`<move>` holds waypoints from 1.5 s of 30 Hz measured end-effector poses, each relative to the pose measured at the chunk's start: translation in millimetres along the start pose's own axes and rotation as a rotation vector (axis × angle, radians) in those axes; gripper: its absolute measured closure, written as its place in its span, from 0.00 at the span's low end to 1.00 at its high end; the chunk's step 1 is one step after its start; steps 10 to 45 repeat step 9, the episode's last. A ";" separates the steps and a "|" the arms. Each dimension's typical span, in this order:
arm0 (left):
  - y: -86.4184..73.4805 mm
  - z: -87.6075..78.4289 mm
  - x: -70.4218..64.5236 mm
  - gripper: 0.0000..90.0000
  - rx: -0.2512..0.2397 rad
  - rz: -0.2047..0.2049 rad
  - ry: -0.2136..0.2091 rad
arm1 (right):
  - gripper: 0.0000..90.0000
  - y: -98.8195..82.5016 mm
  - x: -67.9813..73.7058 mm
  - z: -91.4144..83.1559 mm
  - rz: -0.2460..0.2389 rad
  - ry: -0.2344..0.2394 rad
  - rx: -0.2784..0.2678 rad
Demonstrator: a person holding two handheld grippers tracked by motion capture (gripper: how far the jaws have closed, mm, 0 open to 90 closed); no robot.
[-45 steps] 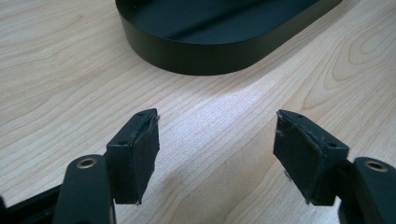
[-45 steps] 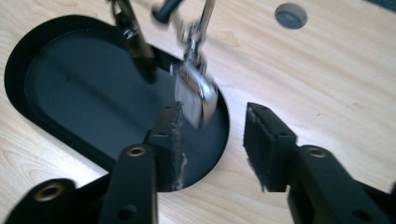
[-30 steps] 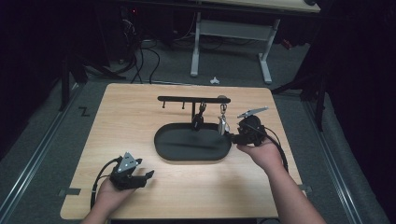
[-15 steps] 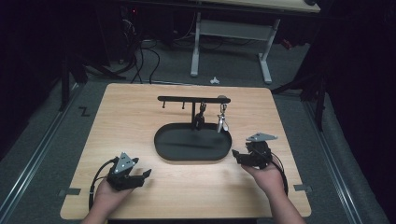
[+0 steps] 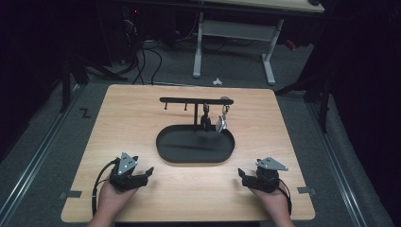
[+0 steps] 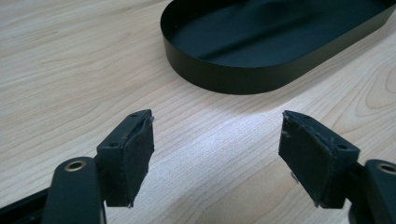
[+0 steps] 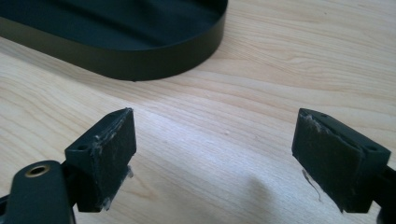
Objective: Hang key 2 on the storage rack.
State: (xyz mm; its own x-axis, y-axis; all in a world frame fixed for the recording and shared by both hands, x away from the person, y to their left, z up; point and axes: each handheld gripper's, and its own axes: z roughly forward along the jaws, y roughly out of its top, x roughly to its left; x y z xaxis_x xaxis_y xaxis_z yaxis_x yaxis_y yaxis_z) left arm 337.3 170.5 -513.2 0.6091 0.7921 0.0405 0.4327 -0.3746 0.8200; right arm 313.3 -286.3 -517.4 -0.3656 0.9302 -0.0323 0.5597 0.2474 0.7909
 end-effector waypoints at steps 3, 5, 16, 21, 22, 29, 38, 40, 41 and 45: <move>-0.3 1.7 -0.8 0.30 0.010 0.009 0.000 | 0.15 -1.7 -3.9 3.0 0.015 -0.012 0.007; -0.6 1.9 -0.2 0.30 0.011 0.008 -0.005 | 0.15 -2.1 -4.3 3.4 0.018 -0.011 0.008; -1.4 0.2 1.6 0.30 0.007 0.006 -0.020 | 0.15 -1.6 -2.0 2.1 0.042 0.003 -0.010; -1.4 0.2 1.6 0.30 0.007 0.006 -0.020 | 0.15 -1.6 -2.0 2.1 0.042 0.003 -0.010; -1.4 0.2 1.6 0.30 0.007 0.006 -0.020 | 0.15 -1.6 -2.0 2.1 0.042 0.003 -0.010; -1.4 0.2 1.6 0.30 0.007 0.006 -0.020 | 0.15 -1.6 -2.0 2.1 0.042 0.003 -0.010; -1.4 0.2 1.6 0.30 0.007 0.006 -0.020 | 0.15 -1.6 -2.0 2.1 0.042 0.003 -0.010; -1.4 0.2 1.6 0.30 0.007 0.006 -0.020 | 0.15 -1.6 -2.0 2.1 0.042 0.003 -0.010; -1.4 0.2 1.6 0.30 0.007 0.006 -0.020 | 0.15 -1.6 -2.0 2.1 0.042 0.003 -0.010; -1.4 0.2 1.6 0.30 0.007 0.006 -0.020 | 0.15 -1.6 -2.0 2.1 0.042 0.003 -0.010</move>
